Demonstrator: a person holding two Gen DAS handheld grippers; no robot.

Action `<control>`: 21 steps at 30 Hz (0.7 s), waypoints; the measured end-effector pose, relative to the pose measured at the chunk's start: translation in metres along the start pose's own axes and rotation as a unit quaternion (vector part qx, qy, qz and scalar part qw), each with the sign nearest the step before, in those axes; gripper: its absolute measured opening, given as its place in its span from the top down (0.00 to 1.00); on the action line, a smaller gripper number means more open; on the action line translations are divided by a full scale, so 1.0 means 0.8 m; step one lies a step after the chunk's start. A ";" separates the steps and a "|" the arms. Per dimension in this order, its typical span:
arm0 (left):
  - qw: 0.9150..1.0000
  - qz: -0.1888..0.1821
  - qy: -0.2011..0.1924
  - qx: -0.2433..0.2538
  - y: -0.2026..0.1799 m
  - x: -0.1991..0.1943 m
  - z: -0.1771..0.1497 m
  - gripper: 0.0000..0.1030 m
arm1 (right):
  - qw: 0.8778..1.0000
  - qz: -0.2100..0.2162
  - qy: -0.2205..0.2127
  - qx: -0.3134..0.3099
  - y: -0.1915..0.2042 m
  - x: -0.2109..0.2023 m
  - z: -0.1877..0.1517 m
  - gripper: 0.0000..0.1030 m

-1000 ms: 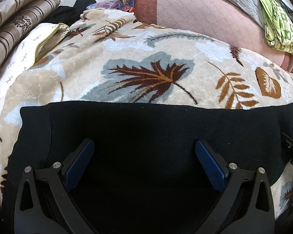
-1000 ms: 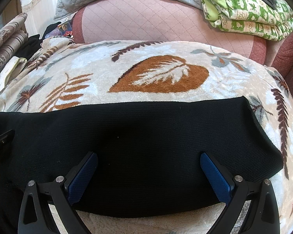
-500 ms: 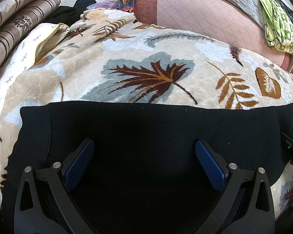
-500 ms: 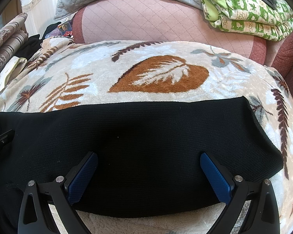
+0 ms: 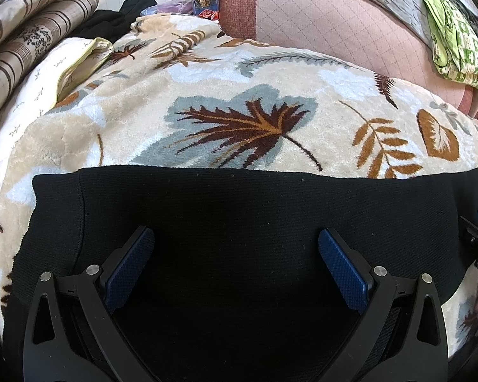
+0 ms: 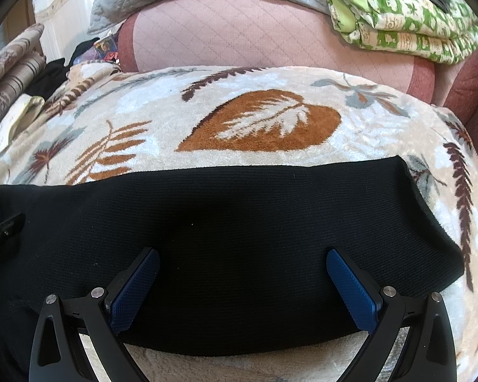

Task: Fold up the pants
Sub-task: 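Close both grippers on the folded edge of the black pants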

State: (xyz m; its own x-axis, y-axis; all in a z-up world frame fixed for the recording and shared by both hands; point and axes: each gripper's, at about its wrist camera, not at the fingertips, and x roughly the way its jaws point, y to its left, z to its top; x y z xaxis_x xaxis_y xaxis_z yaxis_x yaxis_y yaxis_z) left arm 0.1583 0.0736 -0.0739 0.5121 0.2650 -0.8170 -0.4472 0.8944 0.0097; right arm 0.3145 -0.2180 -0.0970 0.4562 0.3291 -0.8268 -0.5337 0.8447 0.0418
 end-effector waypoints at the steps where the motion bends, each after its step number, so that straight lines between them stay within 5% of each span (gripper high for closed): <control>1: 1.000 -0.001 0.000 -0.002 0.001 0.001 0.001 0.00 | 1.000 -0.003 0.000 -0.002 0.001 0.000 0.000 0.00; 6: 1.000 -0.016 0.014 0.003 0.005 -0.003 0.003 0.00 | 1.000 0.014 0.014 -0.005 -0.003 -0.003 0.006 0.00; 8: 0.998 -0.044 0.038 0.030 0.015 -0.020 0.009 0.02 | 0.999 0.040 0.032 -0.003 -0.016 -0.017 0.013 0.16; 11: 0.995 -0.043 -0.020 0.084 0.038 -0.071 0.024 0.02 | 0.997 0.076 0.011 0.024 -0.057 -0.060 0.032 0.22; 14: 0.985 -0.027 -0.065 0.154 0.068 -0.097 0.042 0.02 | 0.997 0.057 -0.037 0.033 -0.106 -0.098 0.067 0.18; 18: 0.977 -0.030 -0.025 0.208 0.113 -0.067 0.060 0.02 | 0.999 0.050 0.014 0.003 -0.153 -0.059 0.101 0.19; 21: 0.981 -0.038 0.018 0.192 0.147 -0.041 0.068 0.02 | 0.993 0.099 0.057 0.029 -0.181 -0.011 0.107 0.39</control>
State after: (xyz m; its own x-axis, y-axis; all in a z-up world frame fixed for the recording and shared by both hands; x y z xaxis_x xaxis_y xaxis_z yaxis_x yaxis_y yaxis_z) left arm 0.1285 0.1899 -0.0150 0.5046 0.1864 -0.8430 -0.0967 0.9825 0.1594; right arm 0.4484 -0.3069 -0.0475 0.2606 0.4446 -0.8570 -0.5621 0.7915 0.2397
